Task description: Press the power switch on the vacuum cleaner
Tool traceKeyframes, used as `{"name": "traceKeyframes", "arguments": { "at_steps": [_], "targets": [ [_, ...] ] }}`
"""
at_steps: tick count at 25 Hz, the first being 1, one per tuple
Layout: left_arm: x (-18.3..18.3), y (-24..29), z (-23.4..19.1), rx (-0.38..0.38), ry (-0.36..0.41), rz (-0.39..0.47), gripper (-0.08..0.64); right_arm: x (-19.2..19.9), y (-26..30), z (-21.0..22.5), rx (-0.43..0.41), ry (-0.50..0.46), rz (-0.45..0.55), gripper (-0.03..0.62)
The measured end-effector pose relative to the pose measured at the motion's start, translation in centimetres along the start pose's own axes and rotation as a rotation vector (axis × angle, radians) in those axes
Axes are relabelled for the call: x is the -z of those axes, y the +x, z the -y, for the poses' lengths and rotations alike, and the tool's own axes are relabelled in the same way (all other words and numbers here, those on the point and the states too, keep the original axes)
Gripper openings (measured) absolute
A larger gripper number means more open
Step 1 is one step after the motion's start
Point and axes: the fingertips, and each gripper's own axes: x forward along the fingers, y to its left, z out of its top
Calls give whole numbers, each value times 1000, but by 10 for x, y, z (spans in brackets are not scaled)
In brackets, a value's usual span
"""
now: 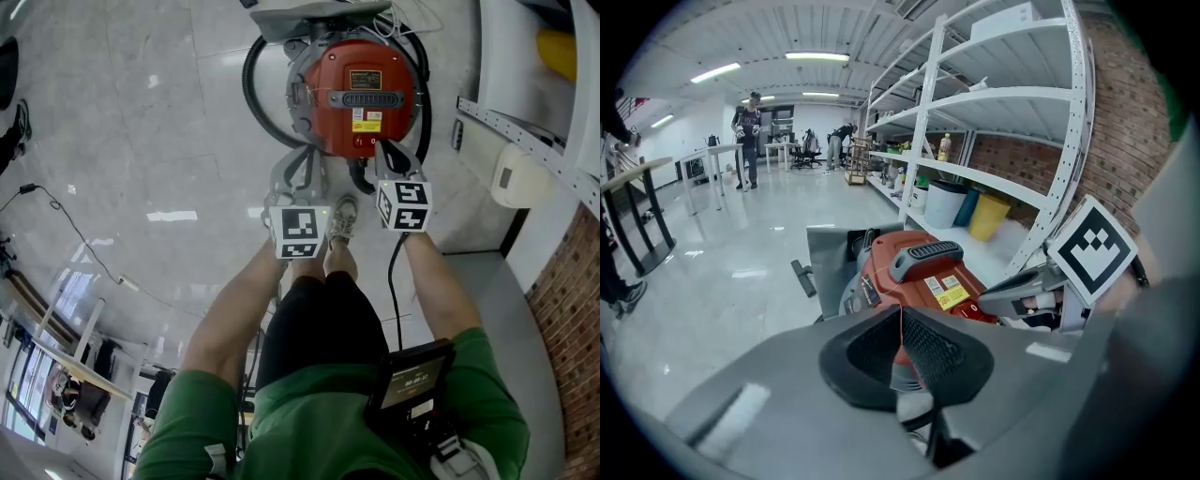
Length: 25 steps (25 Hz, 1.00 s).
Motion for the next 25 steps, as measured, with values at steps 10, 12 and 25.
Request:
{"name": "traceKeyframes", "arguments": {
  "at_steps": [10,12,25],
  "targets": [
    [-1,-2,-1,-3,9,-4,14,2,1,0,-11,6,-10,23],
    [-4,-5,-2,-5,14,0,14,0,1,1,-6,-5,-19,25],
    [-53,-57,-9,-58,27,86,14,-69,-73,-9,11,-85,102,26]
  ]
}}
